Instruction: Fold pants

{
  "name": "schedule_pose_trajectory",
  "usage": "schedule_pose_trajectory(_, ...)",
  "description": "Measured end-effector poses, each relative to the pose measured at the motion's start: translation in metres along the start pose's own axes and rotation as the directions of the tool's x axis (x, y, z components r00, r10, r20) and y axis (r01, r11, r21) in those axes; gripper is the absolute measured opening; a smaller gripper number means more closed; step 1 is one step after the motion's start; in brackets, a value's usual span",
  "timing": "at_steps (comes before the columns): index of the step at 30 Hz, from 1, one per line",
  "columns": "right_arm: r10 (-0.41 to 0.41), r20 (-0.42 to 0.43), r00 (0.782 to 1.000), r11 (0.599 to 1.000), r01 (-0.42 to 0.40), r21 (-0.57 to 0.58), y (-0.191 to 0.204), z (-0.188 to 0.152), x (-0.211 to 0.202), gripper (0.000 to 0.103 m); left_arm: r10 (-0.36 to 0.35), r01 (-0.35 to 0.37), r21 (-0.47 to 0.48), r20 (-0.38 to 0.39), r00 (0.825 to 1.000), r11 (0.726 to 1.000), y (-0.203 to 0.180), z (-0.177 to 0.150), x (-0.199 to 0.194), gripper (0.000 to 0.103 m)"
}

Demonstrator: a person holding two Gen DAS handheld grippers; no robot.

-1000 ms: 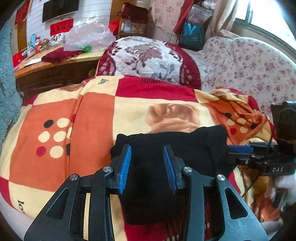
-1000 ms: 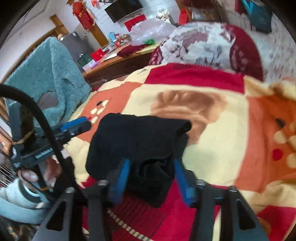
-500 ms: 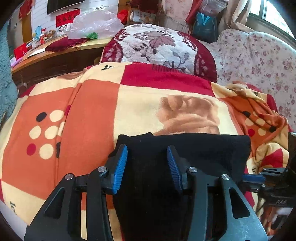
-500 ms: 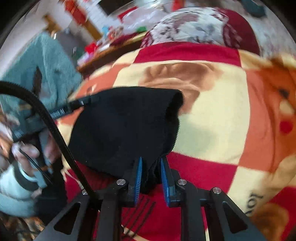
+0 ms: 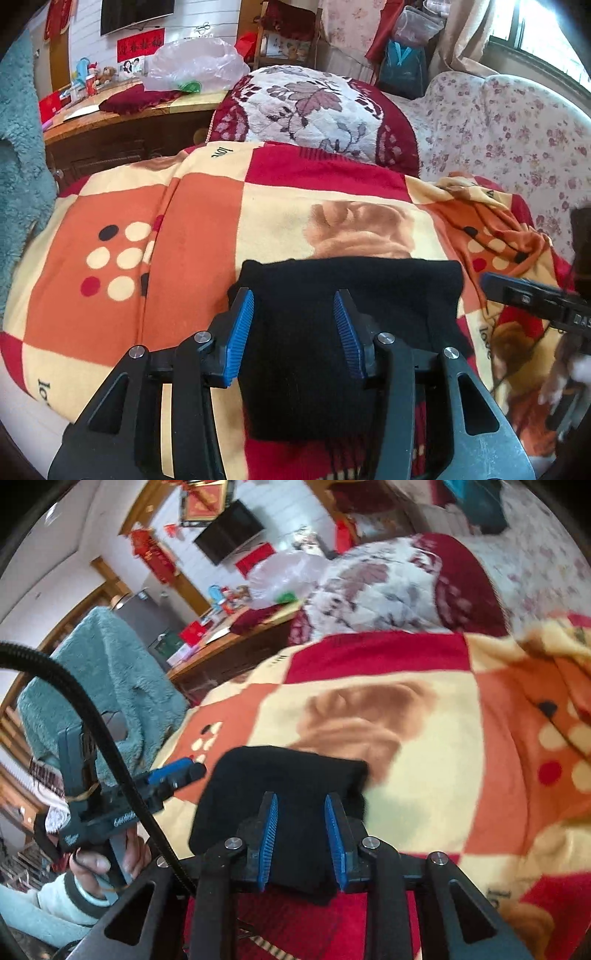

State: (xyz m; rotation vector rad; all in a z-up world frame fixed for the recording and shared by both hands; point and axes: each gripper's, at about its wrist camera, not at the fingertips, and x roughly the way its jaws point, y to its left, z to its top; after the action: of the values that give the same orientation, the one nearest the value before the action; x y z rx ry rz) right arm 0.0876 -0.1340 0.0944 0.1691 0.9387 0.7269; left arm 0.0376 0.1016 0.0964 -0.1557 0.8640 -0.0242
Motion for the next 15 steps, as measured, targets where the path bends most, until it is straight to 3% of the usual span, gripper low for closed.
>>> schedule_pose_trajectory(9,-0.029,-0.059,0.998,0.993,0.022,-0.115,0.027,0.003,0.031,0.05,-0.021,0.021,0.004,-0.014,1.0,1.0,-0.008,-0.014,-0.011,0.045)
schedule_pose_trajectory(15,-0.075,-0.08,0.994,0.989,0.065,-0.131,0.021,-0.003,0.038,0.051,-0.03,0.03,-0.018,-0.036,0.999,0.999,-0.009,-0.024,-0.007,0.045)
